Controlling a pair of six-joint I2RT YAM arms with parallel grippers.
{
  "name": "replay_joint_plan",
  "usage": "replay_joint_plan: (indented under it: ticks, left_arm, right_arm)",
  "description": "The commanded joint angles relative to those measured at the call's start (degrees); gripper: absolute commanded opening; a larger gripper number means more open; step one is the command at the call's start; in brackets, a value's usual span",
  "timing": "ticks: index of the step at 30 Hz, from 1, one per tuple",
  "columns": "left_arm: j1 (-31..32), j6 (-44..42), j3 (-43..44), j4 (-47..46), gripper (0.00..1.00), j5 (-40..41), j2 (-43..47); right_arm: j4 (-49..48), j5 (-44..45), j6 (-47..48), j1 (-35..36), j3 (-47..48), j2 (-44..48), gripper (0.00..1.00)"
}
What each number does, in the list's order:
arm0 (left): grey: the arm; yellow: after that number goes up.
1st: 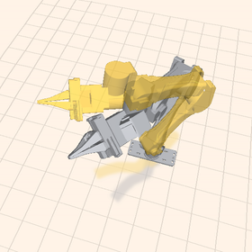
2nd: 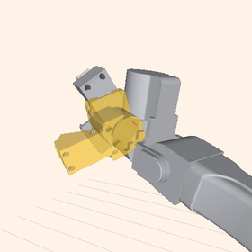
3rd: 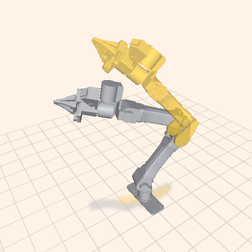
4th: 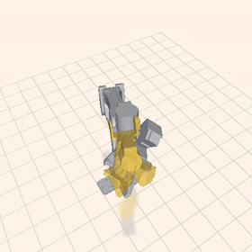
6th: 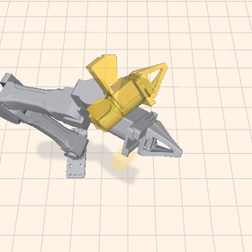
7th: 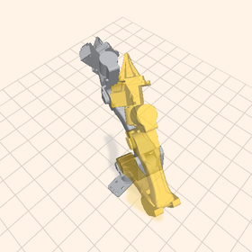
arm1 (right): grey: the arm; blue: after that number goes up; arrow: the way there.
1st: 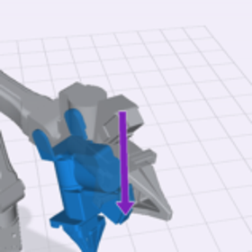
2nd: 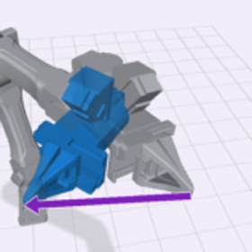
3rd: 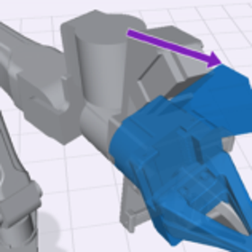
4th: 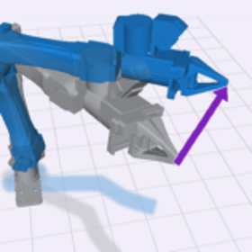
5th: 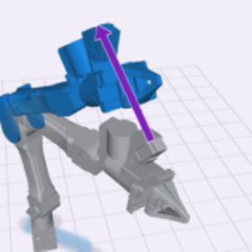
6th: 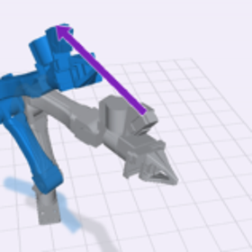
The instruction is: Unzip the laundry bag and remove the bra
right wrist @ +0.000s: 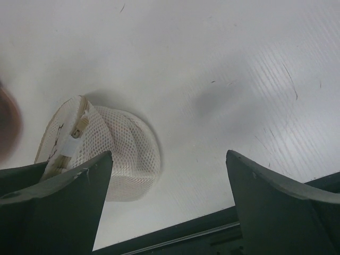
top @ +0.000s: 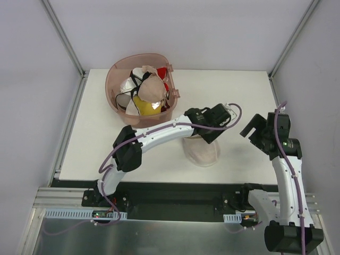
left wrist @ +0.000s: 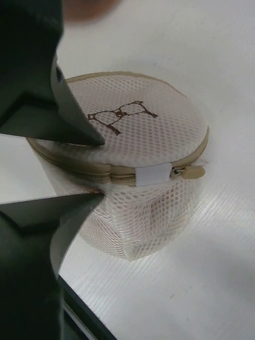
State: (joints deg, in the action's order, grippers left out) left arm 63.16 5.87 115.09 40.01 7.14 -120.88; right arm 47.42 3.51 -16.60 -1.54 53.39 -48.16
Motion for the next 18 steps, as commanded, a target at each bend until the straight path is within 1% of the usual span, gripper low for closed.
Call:
replay_joint_plan:
  ticks: [1, 2, 3, 4, 5, 7, 8, 10, 11, 12, 13, 17, 18]
  left_arm:
    - [-0.05, -4.89, 2.25, 2.44, 0.30, -1.50, -0.32]
    - [-0.14, -5.34, 2.33, 2.44, 0.21, -2.12, -0.15]
    - [-0.23, -6.99, 2.33, 2.53, 0.04, -2.91, 0.20]
    - [-0.31, -7.53, 2.16, 2.53, 0.00, -3.53, 0.55]
    - [-0.49, -9.02, 1.72, 2.53, 0.00, -4.49, 0.99]
    - [-0.66, -11.13, -1.17, 1.57, 0.00, -8.79, 3.62]
    - [-0.58, -13.75, -2.66, 0.78, 0.00, -9.85, 4.85]
    - [-0.58, -16.31, -8.19, -0.89, 0.00, -12.66, 8.45]
    - [-0.58, -19.72, -9.95, -2.72, 0.00, -13.89, 9.51]
    - [-0.58, -21.15, -13.19, -3.79, 0.00, -14.08, 11.35]
    - [-0.58, -22.47, -14.53, -4.93, 0.00, -14.08, 12.15]
    - [-0.75, -29.06, -21.47, -10.99, 0.00, -15.22, 16.54]
    - [-0.84, -29.33, -24.36, -14.66, 0.00, -15.31, 18.47]
  right_arm:
    - [-0.04, -5.24, 3.24, -3.37, -0.47, 0.61, 0.92]
    - [-0.39, -7.53, 3.68, -3.90, -0.48, 0.44, 0.93]
    - [-0.75, -8.77, 4.03, -4.26, -0.74, -0.35, 0.93]
    - [-1.97, -10.35, 4.21, -4.43, -0.91, -0.88, 0.94]
    - [-2.59, -14.10, 4.29, -4.44, -1.61, -1.40, 0.94]
    - [-4.69, -18.08, 3.77, -4.44, -2.40, -3.34, 0.95]
    - [-5.40, -21.67, 3.42, -4.52, -3.11, -4.13, 0.95]
    - [-8.37, -25.72, 1.58, -4.52, -3.90, -6.40, 0.95]
    - [-9.44, -29.66, 0.35, -4.52, -4.25, -7.20, 0.95]
    - [-12.32, -31.53, -0.79, -4.52, -5.04, -7.99, 0.95]
    - [-13.92, -33.46, -1.93, -4.52, -5.57, -9.91, 0.95]
    - [-21.56, -41.89, -11.49, -4.52, -8.47, -15.90, 0.95]
    - [-25.32, -43.40, -13.44, -4.52, -10.30, -17.04, 0.94]
